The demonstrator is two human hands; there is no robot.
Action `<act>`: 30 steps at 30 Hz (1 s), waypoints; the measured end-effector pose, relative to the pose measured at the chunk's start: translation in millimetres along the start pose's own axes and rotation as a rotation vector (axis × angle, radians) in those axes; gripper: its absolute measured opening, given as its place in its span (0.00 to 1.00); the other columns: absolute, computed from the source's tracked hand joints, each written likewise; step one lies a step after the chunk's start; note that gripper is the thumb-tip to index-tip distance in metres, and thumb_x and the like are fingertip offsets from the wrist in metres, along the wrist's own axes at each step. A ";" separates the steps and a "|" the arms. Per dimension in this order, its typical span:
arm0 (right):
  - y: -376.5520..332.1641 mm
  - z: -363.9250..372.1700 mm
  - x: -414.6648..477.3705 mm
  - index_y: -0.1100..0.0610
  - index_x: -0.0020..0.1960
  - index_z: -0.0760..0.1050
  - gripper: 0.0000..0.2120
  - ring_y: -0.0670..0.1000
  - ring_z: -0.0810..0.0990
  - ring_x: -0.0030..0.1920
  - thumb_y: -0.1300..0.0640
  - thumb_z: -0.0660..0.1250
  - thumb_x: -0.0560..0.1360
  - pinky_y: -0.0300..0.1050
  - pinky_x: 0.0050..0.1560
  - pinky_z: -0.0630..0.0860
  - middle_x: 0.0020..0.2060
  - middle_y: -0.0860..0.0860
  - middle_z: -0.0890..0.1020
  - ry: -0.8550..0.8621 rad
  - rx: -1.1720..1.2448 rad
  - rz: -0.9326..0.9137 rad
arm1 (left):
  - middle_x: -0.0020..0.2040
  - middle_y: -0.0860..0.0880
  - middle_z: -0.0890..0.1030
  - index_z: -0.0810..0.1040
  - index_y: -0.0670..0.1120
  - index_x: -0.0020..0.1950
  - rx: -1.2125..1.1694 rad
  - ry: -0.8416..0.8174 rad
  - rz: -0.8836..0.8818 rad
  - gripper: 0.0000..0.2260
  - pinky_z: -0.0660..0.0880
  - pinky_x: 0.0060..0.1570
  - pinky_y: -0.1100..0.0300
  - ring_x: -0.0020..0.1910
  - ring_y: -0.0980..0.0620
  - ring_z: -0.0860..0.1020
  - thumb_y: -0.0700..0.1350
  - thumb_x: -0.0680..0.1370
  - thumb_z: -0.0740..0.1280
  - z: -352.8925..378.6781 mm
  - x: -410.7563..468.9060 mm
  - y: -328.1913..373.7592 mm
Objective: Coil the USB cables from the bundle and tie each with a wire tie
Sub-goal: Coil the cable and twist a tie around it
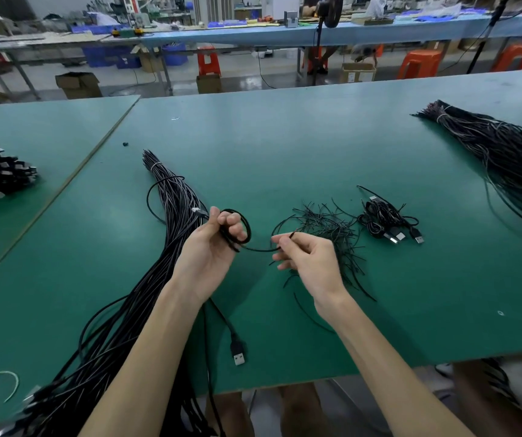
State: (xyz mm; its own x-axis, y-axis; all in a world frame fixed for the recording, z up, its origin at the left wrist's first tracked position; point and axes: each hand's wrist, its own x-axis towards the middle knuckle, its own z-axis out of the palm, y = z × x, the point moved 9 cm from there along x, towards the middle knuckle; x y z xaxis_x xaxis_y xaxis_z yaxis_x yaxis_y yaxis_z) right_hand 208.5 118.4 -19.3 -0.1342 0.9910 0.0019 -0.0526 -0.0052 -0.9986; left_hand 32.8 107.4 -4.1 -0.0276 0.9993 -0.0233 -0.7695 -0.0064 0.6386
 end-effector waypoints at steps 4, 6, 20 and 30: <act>3.1 30.8 -7.6 0.57 0.54 0.85 0.09 0.53 0.86 0.52 0.64 0.66 0.82 0.47 0.53 0.83 0.47 0.52 0.88 -0.119 0.015 -0.011 | 0.35 0.54 0.68 0.69 0.48 0.42 -0.010 -0.081 -0.110 0.13 0.66 0.31 0.65 0.28 0.59 0.64 0.47 0.86 0.56 11.3 -4.7 -10.9; 2.3 48.1 -11.3 0.57 0.57 0.85 0.11 0.53 0.85 0.55 0.63 0.63 0.84 0.51 0.59 0.82 0.50 0.53 0.88 -0.184 0.060 -0.002 | 0.33 0.54 0.66 0.71 0.48 0.39 -0.040 -0.132 -0.171 0.15 0.64 0.28 0.64 0.26 0.59 0.62 0.47 0.85 0.57 18.5 -9.0 -15.0; 4.3 40.1 -17.3 0.63 0.45 0.82 0.18 0.50 0.80 0.45 0.52 0.62 0.85 0.50 0.62 0.78 0.38 0.53 0.81 -0.010 0.279 -0.053 | 0.37 0.45 0.79 0.75 0.47 0.39 0.522 -0.083 -0.032 0.18 0.79 0.46 0.57 0.33 0.49 0.78 0.52 0.87 0.59 15.7 -9.9 -17.0; 6.8 28.2 -14.8 0.55 0.54 0.84 0.07 0.50 0.83 0.47 0.61 0.67 0.82 0.42 0.51 0.80 0.47 0.53 0.87 0.082 0.210 -0.109 | 0.34 0.50 0.68 0.69 0.47 0.39 0.497 -0.127 -0.056 0.16 0.67 0.34 0.64 0.31 0.53 0.64 0.52 0.85 0.58 21.4 -14.4 -17.5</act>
State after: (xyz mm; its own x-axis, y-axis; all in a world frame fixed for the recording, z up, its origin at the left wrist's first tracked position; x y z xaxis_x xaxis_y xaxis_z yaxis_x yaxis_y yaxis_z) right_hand 182.2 99.9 -24.7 -0.0362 0.9947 0.0959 -0.2675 0.0829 -0.9600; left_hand 60.3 93.9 1.5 0.1064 0.9943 0.0063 -0.3710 0.0338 0.9280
